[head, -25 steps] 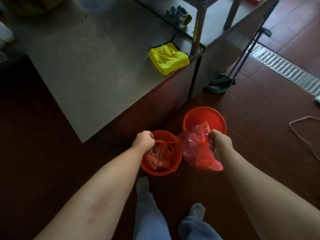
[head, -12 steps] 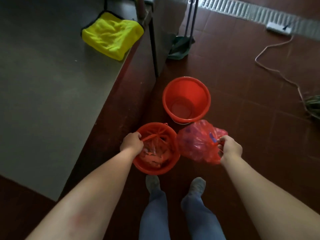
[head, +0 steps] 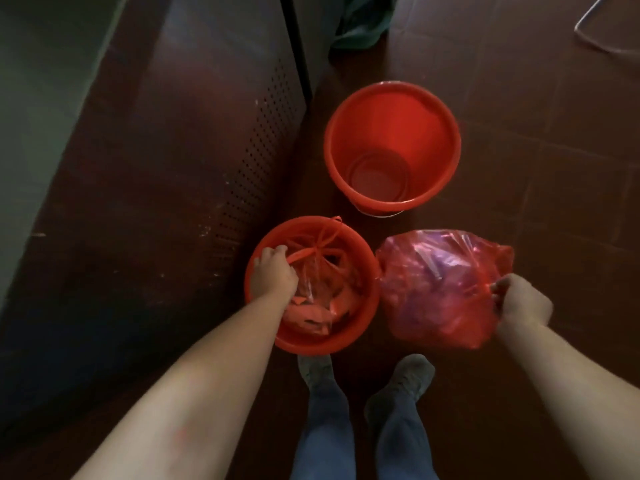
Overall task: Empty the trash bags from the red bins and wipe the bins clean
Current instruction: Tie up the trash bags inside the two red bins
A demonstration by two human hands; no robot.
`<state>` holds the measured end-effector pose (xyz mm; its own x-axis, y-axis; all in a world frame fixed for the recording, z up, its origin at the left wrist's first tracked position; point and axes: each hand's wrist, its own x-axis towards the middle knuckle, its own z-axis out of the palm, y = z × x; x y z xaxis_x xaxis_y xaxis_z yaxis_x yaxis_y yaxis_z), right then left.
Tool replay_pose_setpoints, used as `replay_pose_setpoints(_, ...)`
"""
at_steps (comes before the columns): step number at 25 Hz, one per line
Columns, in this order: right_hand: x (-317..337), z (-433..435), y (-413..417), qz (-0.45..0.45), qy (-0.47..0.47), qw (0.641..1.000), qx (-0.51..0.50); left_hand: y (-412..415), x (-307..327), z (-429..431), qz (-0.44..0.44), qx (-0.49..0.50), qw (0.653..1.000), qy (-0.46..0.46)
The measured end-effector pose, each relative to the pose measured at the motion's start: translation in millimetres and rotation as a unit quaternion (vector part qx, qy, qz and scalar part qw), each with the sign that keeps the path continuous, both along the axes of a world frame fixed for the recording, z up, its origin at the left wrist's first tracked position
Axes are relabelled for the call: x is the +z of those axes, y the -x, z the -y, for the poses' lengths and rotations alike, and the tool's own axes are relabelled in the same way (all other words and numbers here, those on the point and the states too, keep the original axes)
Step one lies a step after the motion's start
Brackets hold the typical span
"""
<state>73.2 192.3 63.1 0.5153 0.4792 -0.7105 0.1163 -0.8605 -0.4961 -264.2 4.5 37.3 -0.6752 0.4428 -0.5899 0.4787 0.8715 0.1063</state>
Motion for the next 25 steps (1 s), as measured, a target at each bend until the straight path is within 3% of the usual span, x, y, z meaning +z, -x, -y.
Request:
replay_pose_setpoints(5, -55.8, 12.1, -7.4, 0.005, 0.002, 0.999, -0.044, 11.6, -50.6, 0.0, -0.027, 0.004, 0.999, 0.028)
replay_pose_setpoints(9, -64.2, 16.8, -10.4, 0.020, -0.003, 0.999, -0.046, 5.5, -53.4, -14.7, -0.083, -0.043, 0.990, -0.104)
replay_pose_setpoints(13, -62.6, 12.1, -7.3, 0.015, 0.004, 1.000, -0.009, 6.7, -52.1, -61.8, -0.074, -0.111, 0.971, -0.196)
replay_pose_setpoints(16, -72.1, 9.2, 5.0, 0.002, -0.003, 1.000, 0.019, 3.5, -64.8, -88.3, -0.040, -0.175, 0.966, -0.187)
replay_pose_setpoints(20, -92.7, 7.4, 4.6, -0.009, -0.013, 0.998, 0.068, -4.8, -91.6, -109.3, -0.011, -0.289, 0.952, -0.098)
replay_pose_setpoints(25, -100.3, 17.9, 3.0, -0.011, -0.031, 0.998, 0.044, -4.8, -99.0, -119.2, -0.034, -0.334, 0.938, -0.083)
